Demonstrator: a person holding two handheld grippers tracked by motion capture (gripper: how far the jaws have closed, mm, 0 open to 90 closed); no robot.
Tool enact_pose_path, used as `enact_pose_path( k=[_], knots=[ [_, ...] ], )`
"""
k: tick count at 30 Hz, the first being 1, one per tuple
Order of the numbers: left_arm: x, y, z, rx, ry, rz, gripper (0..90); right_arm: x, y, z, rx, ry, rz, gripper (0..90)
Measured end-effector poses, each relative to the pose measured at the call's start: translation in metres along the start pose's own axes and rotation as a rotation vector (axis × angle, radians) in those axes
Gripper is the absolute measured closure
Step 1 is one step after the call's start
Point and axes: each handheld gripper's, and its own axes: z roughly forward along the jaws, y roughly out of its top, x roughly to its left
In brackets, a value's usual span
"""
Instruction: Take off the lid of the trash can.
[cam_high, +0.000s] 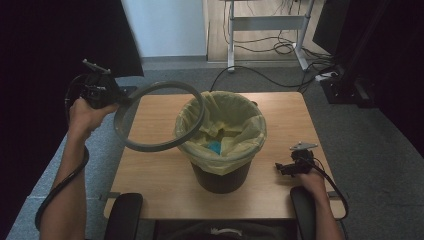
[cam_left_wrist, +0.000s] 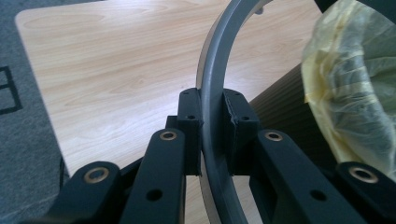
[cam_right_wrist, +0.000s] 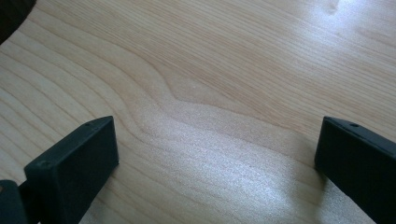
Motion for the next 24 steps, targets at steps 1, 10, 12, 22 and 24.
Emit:
enact_pose_path(
  k=[1, 10, 12, 22, 24],
  knots=[
    [0.002, -0.001, -0.001, -0.001, 0.002, -0.004, 78.7, 0.0, 0.0, 0.0, 0.0, 0.0, 0.0, 0.0],
    [0.021, -0.015, -0.012, -0.017, 0.03, -0.049, 78.7, 0.0, 0.0, 0.0, 0.0, 0.0, 0.0, 0.0],
    [0.025, -0.018, -0.014, -0.02, 0.036, -0.059, 78.7, 0.0, 0.0, 0.0, 0.0, 0.0, 0.0, 0.0],
    [0.041, -0.032, -0.023, -0.035, 0.065, -0.092, 78.8, 0.0, 0.0, 0.0, 0.0, 0.0, 0.0, 0.0],
    [0.044, -0.035, -0.024, -0.04, 0.071, -0.099, 78.8, 0.0, 0.0, 0.0, 0.0, 0.0, 0.0, 0.0]
  ],
)
